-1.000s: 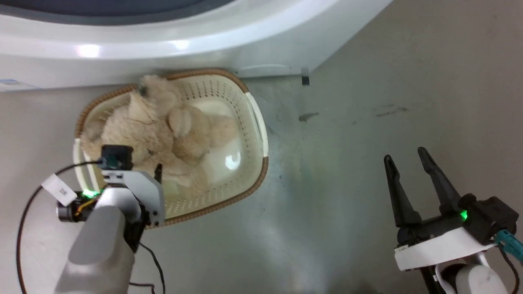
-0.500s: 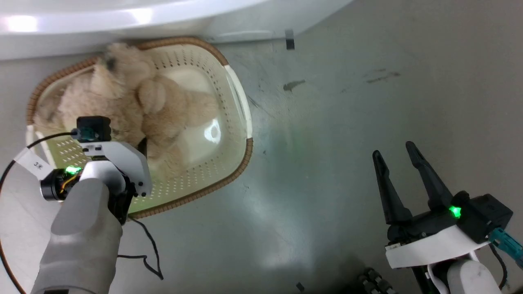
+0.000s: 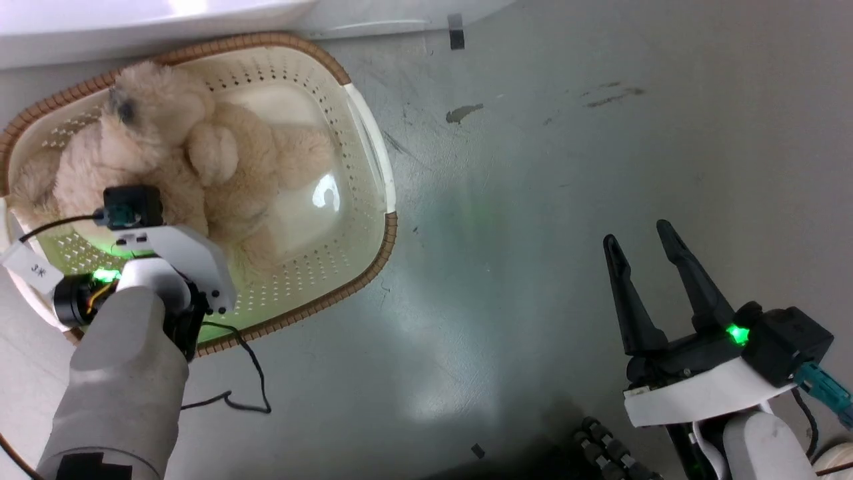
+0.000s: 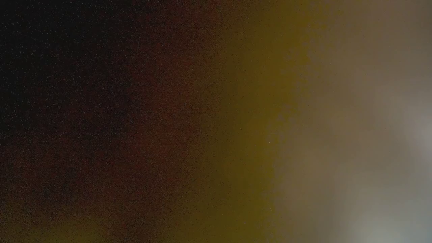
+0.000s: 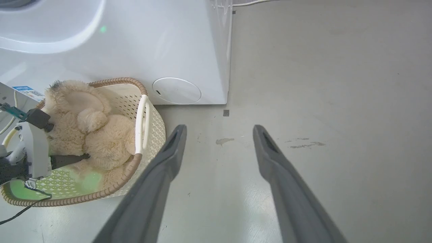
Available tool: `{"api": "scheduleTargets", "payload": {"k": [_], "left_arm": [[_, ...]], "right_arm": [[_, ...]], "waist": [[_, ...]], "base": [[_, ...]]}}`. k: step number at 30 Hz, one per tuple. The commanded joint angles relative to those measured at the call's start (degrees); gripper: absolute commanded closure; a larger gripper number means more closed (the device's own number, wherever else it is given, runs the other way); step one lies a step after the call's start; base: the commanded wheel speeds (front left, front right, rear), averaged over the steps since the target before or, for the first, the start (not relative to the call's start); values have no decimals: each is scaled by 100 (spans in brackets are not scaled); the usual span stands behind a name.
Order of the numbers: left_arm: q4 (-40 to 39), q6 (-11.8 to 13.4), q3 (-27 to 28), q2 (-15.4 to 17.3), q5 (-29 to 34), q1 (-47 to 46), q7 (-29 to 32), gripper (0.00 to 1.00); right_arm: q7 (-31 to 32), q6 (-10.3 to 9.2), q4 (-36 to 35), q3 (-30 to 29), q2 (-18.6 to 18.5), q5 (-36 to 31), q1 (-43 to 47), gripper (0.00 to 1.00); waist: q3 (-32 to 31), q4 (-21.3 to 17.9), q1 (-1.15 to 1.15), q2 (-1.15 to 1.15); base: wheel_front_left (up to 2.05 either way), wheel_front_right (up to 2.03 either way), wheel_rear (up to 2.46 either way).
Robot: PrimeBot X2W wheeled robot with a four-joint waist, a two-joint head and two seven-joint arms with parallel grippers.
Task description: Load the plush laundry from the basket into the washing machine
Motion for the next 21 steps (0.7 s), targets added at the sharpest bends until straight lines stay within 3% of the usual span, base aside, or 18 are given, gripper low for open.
{"api": "scheduleTargets", "payload": {"k": [1,7,8,12,17,21], "left_arm": [[190,-30,-8,16,-76,-123,-72,100],[572,-79,-22,-177,-286,-32,-477,100],[616,-116,-19,-290,-356,145,-736,100],[553,-158,-50,-376,-371,423,-1054,100],[265,-212,-206,-398,-240,898,-1177,100],[-535,-229,-209,-376,-127,1413,-1185,100]], "right_arm": [[-63,3,8,-9,20,63,-97,0],[-134,3,57,-59,22,59,-7,0],[-141,3,68,-112,22,2,100,0],[-141,3,61,-106,22,-84,285,0],[-141,3,116,-123,22,-225,506,0],[-141,3,154,-155,22,-309,682,0]], "waist": [[-72,15,0,0],[-505,154,0,0],[-916,282,0,0],[-1517,440,0,0],[-2218,578,0,0],[-2680,675,0,0]], "base": [[0,0,0],[0,0,0],[0,0,0],[0,0,0],[0,0,0],[0,0,0]]}}
